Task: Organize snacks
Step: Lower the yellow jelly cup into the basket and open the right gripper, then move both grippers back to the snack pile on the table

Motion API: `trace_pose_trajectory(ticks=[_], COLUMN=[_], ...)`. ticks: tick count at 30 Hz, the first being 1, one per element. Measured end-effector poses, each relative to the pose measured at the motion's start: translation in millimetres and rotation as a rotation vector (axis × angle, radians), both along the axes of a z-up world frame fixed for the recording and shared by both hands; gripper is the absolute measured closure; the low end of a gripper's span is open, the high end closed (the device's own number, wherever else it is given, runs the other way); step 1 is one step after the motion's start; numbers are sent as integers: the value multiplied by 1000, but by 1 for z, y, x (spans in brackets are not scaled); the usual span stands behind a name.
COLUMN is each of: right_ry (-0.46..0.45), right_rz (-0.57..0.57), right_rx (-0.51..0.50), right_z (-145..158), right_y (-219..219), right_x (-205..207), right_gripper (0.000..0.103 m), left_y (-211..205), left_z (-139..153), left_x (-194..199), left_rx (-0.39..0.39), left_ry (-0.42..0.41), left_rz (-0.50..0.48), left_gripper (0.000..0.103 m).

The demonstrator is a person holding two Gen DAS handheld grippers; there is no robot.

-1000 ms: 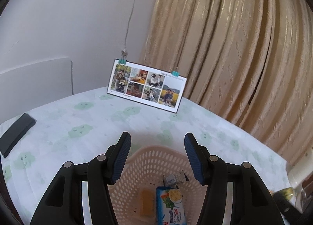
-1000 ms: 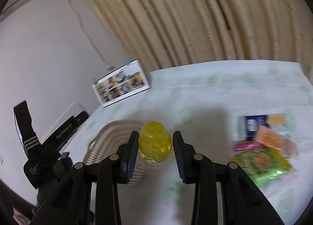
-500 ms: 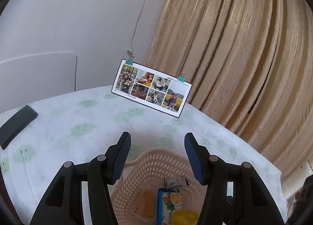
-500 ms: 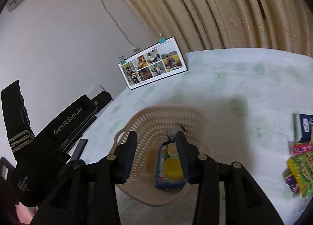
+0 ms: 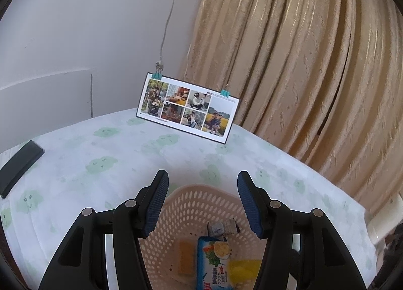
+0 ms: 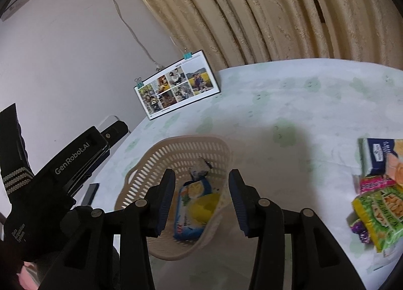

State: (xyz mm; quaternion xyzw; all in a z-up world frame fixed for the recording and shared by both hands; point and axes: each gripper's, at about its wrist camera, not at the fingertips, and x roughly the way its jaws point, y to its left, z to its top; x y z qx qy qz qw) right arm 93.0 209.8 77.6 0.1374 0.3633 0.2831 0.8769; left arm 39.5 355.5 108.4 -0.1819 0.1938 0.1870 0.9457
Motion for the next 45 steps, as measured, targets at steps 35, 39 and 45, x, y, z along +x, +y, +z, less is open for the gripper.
trace_pose_trajectory(ticks=[35, 39, 45], right_ry=[65, 110, 144], right_rz=[-547, -557, -539], right_rx=[-23, -21, -23], right_z=[-24, -33, -42], right_y=[-191, -196, -194], right_x=[-9, -8, -7], right_gripper=[53, 53, 53], left_y=[-135, -146, -151], left_z=[-25, -30, -37], left_x=[10, 10, 14], left_rx=[232, 240, 233], left_ry=[91, 112, 146], left_rz=[-451, -503, -524], left_gripper=[28, 28, 28])
